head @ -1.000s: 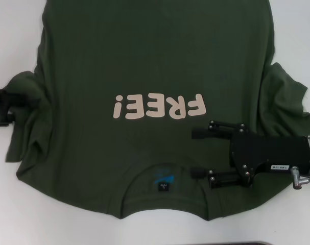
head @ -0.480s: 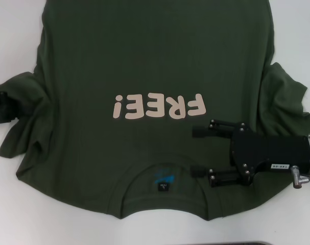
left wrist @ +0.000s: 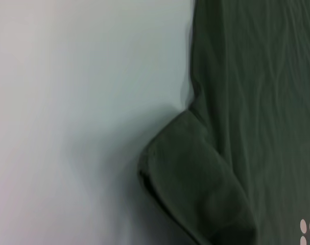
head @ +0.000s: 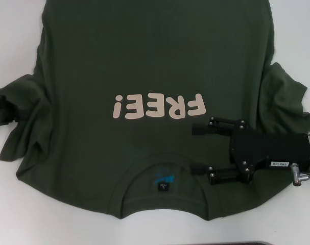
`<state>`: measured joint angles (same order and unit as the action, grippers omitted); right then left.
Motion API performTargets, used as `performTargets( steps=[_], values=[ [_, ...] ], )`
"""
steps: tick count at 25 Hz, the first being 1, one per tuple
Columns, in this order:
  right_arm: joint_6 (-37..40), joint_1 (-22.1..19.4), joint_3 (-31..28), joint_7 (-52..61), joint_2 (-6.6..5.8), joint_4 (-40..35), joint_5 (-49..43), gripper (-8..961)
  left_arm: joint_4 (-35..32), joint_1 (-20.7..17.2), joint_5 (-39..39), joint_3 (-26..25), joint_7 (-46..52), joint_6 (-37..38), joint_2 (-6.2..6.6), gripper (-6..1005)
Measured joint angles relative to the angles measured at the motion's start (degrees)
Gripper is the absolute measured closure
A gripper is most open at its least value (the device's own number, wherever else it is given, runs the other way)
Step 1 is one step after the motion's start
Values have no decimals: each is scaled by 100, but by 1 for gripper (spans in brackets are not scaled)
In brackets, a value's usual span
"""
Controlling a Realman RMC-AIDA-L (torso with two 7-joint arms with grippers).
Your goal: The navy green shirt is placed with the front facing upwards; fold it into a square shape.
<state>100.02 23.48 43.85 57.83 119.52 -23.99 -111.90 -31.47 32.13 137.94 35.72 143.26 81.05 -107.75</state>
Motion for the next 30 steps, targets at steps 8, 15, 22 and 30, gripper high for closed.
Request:
performTargets(
  steps=[8, 15, 22, 30],
  values=[
    [0, 14, 1, 0, 0, -9, 10, 58, -79, -10, 0, -86, 53, 59, 78, 995],
    [0, 16, 1, 0, 0, 5, 11, 58, -358, -130, 4, -113, 211, 19, 143, 995],
    [-2, 16, 0, 0, 0, 4, 11, 58, -565, -195, 113, -273, 354, 30, 246, 994],
    [-28, 16, -8, 0, 0, -8, 11, 58, -738, -216, 354, -516, 508, -8, 324, 994]
  ],
)
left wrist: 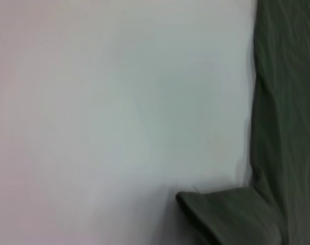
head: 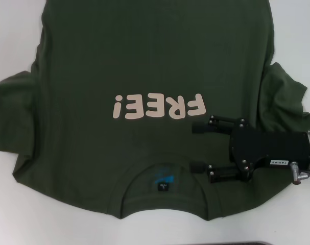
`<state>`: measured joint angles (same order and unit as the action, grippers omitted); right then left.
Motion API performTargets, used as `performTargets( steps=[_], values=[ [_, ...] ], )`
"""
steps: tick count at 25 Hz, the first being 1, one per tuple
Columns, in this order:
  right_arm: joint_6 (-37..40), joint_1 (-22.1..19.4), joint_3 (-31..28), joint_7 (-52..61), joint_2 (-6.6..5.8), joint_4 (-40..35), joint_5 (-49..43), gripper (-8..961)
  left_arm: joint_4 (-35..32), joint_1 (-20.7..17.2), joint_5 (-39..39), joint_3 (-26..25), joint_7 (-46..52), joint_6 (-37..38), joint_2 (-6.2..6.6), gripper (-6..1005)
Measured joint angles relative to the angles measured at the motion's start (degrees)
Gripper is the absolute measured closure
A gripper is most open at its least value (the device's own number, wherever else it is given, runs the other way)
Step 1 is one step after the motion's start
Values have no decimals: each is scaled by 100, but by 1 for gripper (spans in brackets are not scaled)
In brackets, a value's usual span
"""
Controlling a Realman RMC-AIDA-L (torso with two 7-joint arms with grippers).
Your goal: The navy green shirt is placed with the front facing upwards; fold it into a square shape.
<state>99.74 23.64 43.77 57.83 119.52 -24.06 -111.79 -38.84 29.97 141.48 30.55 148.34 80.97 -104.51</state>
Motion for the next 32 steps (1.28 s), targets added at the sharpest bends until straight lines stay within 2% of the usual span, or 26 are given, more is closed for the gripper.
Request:
performTargets(
  steps=[16, 26, 28, 32],
  values=[
    [-15, 9, 0, 0, 0, 15, 0, 58, -71, 5, -24, -328, -31, 35, 17, 994],
    [-18, 25, 0, 0, 0, 30, -4, 58, -26, 183, -603, -332, -66, 922, 27, 993],
    [-24, 26, 2, 0, 2, 31, -7, 58, 20, 235, -726, -328, -67, 1031, 1, 993],
    [-31, 27, 9, 0, 8, 33, -3, 58, 245, 376, -803, -325, -89, 1089, -133, 993]
  ],
)
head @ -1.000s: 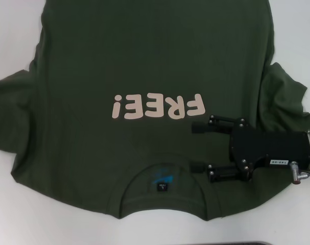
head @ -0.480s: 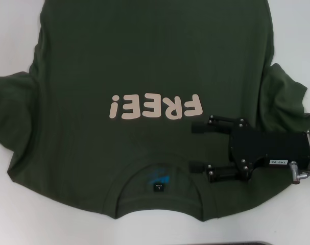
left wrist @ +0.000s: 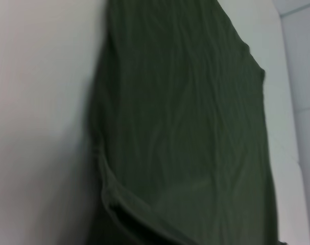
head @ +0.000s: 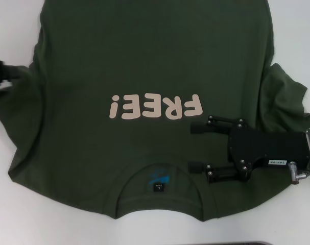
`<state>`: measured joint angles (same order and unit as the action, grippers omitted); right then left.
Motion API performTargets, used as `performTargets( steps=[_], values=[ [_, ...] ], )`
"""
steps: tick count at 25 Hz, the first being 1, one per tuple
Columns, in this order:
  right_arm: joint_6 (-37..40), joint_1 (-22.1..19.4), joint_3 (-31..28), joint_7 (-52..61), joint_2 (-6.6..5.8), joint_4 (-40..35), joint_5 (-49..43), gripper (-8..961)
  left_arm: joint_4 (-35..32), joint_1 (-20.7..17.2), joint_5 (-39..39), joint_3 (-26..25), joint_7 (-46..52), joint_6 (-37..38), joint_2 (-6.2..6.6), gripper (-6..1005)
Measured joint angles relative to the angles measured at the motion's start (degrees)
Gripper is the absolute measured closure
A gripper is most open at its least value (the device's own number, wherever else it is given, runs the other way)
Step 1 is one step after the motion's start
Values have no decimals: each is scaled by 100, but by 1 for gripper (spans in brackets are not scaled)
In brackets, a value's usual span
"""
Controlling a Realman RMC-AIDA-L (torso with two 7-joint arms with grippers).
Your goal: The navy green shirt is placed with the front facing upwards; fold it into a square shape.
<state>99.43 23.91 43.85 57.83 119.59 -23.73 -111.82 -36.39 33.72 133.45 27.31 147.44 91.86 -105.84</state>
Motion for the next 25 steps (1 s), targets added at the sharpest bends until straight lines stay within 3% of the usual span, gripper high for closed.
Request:
performTargets(
  steps=[3, 4, 8, 18, 25],
  values=[
    [-7, 0, 1, 0, 1, 0, 1, 58, 124, 88, -26, 6, -44, -11, -102, 993],
    [-10, -1, 1, 0, 1, 0, 2, 58, 186, 166, -30, 32, -64, -118, -249, 993],
    [-12, 2, 1, -1, 1, 0, 3, 58, 273, 239, -31, 45, -66, -404, -427, 989],
    [-12, 6, 15, -9, 9, 10, 3, 58, 753, 633, -58, 15, -172, -1068, -809, 987],
    [6, -41, 28, -7, 8, 62, -1, 59, 908, 579, -269, -2, -180, -1732, -1050, 985]
  ],
)
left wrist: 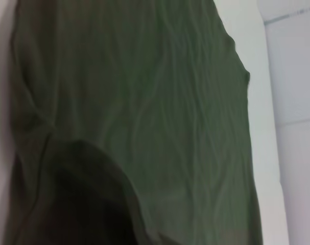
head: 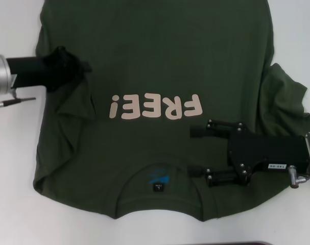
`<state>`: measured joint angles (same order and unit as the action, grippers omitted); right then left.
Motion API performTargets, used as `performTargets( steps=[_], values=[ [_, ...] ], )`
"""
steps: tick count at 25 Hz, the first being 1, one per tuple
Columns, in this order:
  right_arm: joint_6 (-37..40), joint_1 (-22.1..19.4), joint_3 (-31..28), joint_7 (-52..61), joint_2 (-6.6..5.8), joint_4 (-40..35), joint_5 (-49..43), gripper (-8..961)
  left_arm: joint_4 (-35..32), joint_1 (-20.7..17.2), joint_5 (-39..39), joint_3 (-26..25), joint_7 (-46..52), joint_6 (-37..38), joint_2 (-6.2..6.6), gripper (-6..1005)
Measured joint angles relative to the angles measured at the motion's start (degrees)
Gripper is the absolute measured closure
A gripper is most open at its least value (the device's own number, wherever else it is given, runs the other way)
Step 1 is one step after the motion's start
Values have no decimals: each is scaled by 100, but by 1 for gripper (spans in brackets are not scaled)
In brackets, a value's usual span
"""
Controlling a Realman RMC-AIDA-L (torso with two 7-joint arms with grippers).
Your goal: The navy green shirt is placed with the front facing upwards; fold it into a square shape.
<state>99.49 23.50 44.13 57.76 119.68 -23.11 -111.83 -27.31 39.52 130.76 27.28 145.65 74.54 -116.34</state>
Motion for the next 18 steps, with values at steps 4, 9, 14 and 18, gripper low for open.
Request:
performTargets(
  steps=[4, 9, 14, 18],
  values=[
    [20, -12, -25, 2, -6, 31, -14, 59, -67, -254, -184, -5, -24, -164, 49, 962],
    [-1, -17, -25, 4, -8, 31, -23, 59, -82, -530, -474, 5, -67, 68, 308, 828],
    [-5, 45, -30, 6, -7, 24, -13, 59, -112, -623, -481, 31, -131, 611, 534, 633],
    [-2, 49, -29, 89, -19, -9, -10, 59, -183, -679, -339, 248, -313, 1073, 657, 547]
  ],
)
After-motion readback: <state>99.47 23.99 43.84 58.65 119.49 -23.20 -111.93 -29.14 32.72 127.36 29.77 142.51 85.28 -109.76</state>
